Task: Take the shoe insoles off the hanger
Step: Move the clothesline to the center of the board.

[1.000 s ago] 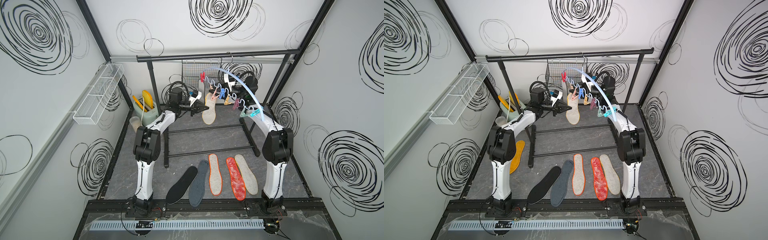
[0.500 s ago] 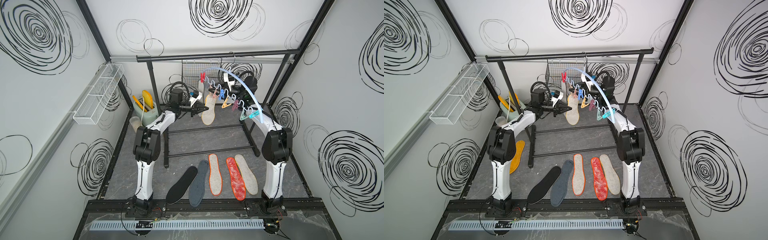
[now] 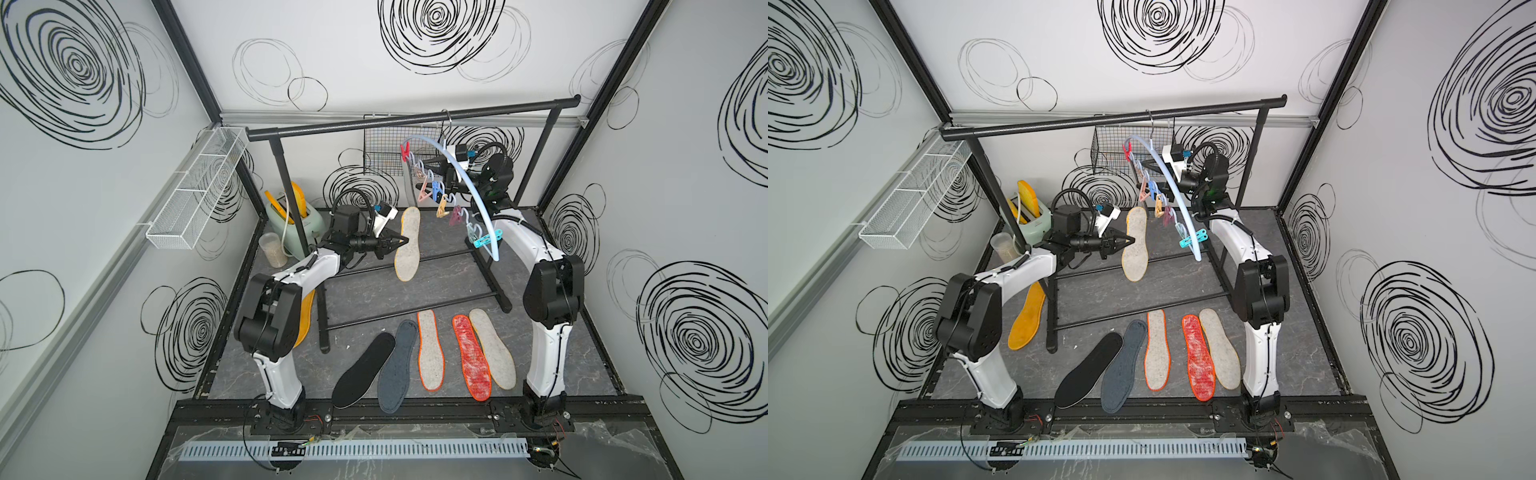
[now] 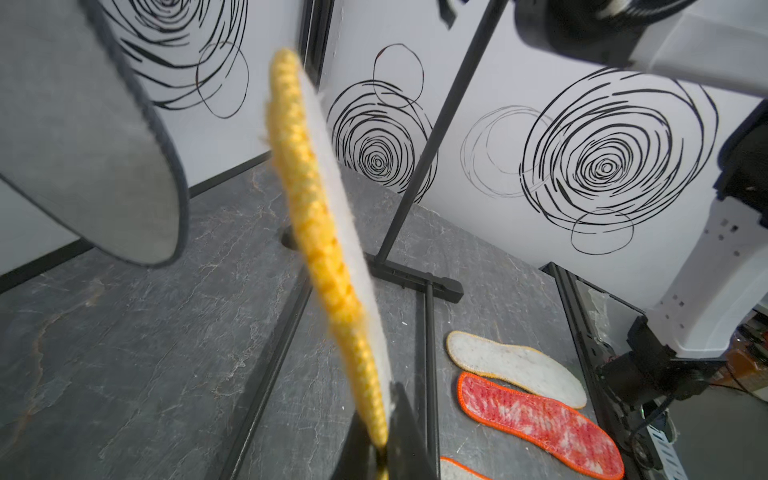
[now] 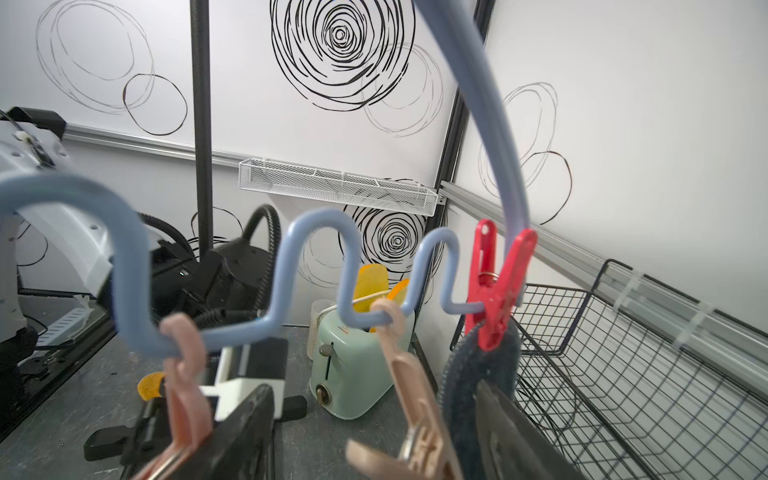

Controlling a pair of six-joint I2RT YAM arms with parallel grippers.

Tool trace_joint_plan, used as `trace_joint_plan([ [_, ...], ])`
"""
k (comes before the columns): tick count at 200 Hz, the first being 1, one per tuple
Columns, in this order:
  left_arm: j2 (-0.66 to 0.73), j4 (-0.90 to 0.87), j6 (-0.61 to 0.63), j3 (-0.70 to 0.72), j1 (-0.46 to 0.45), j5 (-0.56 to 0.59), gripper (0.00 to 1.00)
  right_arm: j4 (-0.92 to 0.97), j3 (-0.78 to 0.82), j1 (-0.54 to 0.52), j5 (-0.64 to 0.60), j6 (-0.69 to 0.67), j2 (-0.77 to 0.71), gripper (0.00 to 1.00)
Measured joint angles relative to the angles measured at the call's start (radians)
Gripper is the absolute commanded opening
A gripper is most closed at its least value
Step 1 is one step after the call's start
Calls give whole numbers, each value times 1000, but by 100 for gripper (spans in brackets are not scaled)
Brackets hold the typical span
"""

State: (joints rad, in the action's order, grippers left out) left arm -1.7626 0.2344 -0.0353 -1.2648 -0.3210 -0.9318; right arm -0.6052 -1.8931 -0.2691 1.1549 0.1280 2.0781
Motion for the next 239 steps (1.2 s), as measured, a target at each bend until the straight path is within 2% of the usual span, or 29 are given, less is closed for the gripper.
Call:
trace_joint_plan([
  [23,77,28,-49,1,-20,41,2,-5,54,1,-24,0,-2,79],
  [48,95,24,-115,-8,-21,58,2,-8,148,8,-50,0,-20,78],
  [88,105,-116,-217,5,-36,92,3,-18,320,29,-97,0,-114,78],
  [120,169,-229,-293,62,-106,166,2,-35,468,48,-153,3,-225,78],
  [156,254,-275,-360,182,-201,229,0,-51,663,66,-215,3,-337,77],
  [200,320,-370,-362,320,-215,433,0,-38,861,77,-300,4,-427,77],
  [239,530,-422,-414,473,-194,616,0,-33,978,77,-387,19,-508,76],
])
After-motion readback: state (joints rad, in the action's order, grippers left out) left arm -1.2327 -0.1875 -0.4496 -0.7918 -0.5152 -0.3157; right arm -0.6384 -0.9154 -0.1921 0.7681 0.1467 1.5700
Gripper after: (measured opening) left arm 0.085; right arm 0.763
